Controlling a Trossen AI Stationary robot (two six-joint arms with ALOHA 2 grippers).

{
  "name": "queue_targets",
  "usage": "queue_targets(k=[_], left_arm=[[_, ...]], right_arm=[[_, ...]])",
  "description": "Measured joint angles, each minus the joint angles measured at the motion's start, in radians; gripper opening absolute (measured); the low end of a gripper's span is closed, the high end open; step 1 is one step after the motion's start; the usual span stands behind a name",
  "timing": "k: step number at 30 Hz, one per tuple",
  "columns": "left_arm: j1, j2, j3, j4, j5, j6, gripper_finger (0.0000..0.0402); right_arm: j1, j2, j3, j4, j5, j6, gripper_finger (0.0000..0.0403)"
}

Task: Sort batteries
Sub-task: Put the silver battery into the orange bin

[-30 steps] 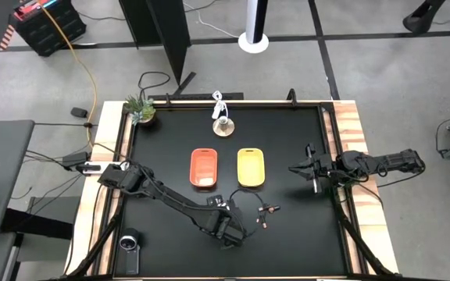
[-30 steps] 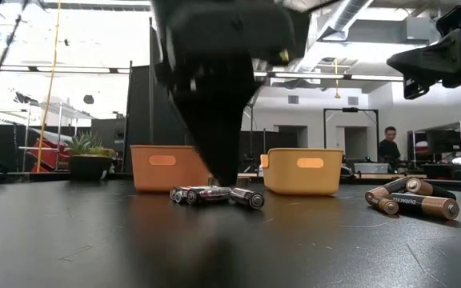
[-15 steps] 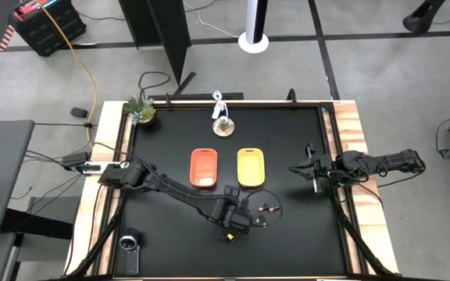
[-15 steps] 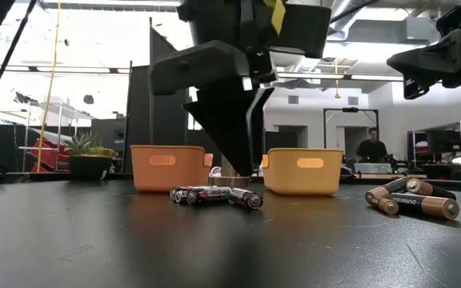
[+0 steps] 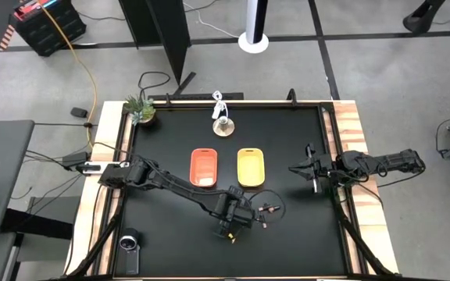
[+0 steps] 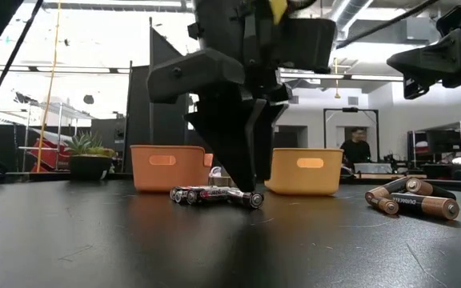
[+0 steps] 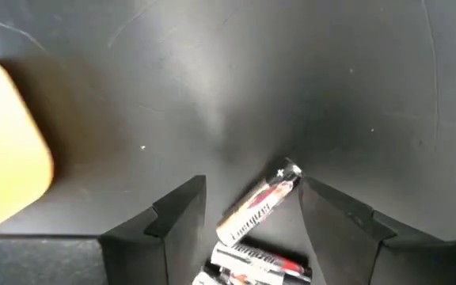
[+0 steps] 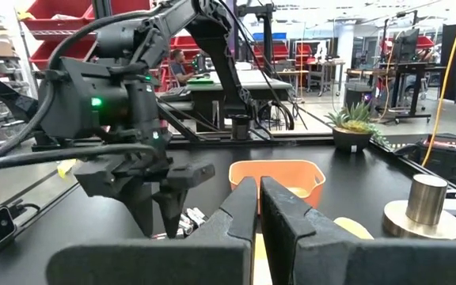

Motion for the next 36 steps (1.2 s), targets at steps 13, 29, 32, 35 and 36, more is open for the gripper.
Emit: queue_targets(k=[13,29,32,35,36], left_arm=[[0.005,-0.003,-0.059,0.04,0.039,0.013,0.018],[0.026,-0.002,-0.06,0.075,0.063,0.02,0.0051],[0.027,-0.002,-0.06,0.091,0.064,0.001,0.004],[0.027,-0.002,-0.06,0.094,0.064,-0.016,0.0038],[0.027,-0.002,-0.06,0.094,0.064,-0.017,0.0038]], right_arm=[[0.0,0.0,0.0,0.0,0.0,-0.002,0.0038],[0.0,0.0,0.008,-0.001,0.0,0.0,0.0038],[0.0,0.0,0.009,-0.001,0.0,0.0,0.0038],[0.0,0.0,0.009,-0.001,0.0,0.0,0.0038],[0.0,0.0,0.01,0.0,0.0,0.0,0.0038]])
